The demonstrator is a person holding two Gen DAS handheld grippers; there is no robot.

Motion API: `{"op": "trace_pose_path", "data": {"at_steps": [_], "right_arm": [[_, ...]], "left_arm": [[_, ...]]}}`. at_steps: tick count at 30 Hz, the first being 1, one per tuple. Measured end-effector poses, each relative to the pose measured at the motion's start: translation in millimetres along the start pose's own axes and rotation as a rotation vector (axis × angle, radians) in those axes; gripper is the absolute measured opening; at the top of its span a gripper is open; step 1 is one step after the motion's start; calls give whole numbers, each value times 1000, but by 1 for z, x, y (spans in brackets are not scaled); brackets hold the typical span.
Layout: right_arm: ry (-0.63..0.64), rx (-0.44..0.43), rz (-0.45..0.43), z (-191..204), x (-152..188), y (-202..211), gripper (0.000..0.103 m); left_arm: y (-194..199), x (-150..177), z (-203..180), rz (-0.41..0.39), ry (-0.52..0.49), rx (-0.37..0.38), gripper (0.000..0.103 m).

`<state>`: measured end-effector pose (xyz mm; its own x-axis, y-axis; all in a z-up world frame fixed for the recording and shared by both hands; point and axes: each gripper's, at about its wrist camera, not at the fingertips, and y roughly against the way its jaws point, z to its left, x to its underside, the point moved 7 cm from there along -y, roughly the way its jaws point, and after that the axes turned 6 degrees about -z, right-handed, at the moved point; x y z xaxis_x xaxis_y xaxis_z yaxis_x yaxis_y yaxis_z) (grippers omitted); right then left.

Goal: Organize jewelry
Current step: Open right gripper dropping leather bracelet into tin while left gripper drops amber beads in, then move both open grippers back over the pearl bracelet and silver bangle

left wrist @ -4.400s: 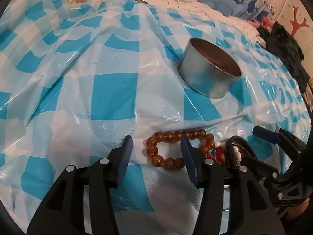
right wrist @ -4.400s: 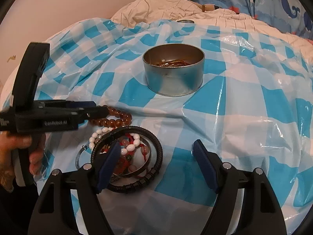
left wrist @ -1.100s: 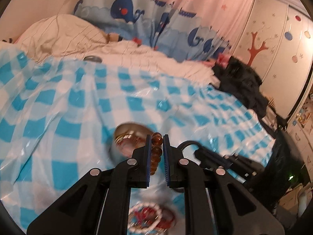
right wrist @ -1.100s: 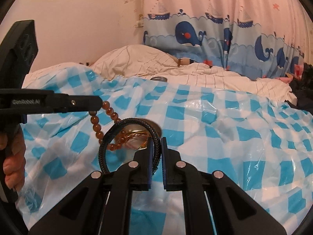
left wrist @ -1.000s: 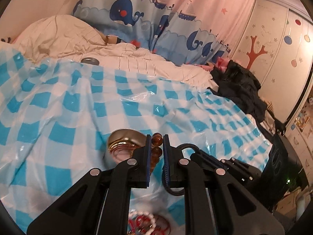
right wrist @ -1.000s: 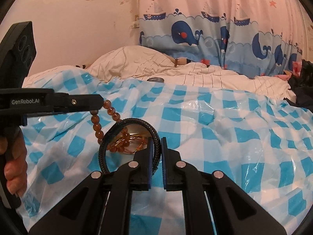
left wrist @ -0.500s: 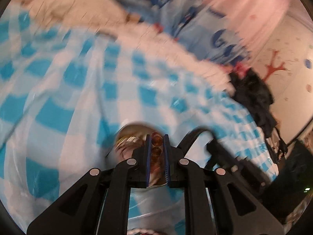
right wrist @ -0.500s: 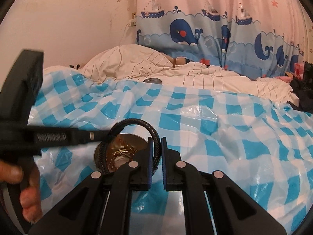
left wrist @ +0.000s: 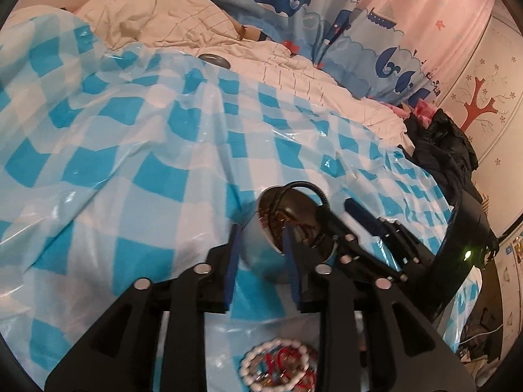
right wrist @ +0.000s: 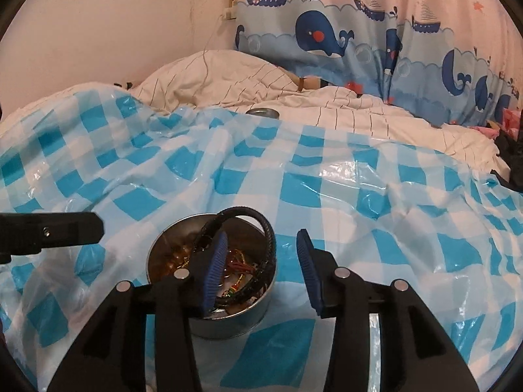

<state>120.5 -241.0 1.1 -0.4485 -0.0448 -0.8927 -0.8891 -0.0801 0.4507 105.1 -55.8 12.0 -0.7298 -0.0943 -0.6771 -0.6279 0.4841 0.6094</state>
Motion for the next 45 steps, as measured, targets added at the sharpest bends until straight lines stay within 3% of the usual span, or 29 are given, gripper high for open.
{"op": "trace_pose_path", "data": {"at_steps": [6, 11, 20, 27, 37, 41, 45], "right_arm": [[-28, -49, 8, 4, 3, 33, 43], [-101, -145, 119, 6, 46, 65, 44], [-58, -153, 153, 24, 65, 68, 48], [4, -133, 131, 31, 62, 69, 54], [28, -127, 125, 33, 59, 70, 55], [41, -124, 117, 35, 59, 71, 62], [46, -125, 118, 36, 59, 71, 62]], "left_arm": [[9, 14, 7, 31, -42, -22, 36], [14, 32, 13, 77, -83, -30, 41], [19, 45, 16, 101, -129, -44, 49], [12, 52, 17, 128, -144, -50, 50], [2, 63, 9, 165, -199, -54, 53], [3, 63, 11, 164, -200, -59, 54], [3, 63, 11, 162, -200, -58, 55]]}}
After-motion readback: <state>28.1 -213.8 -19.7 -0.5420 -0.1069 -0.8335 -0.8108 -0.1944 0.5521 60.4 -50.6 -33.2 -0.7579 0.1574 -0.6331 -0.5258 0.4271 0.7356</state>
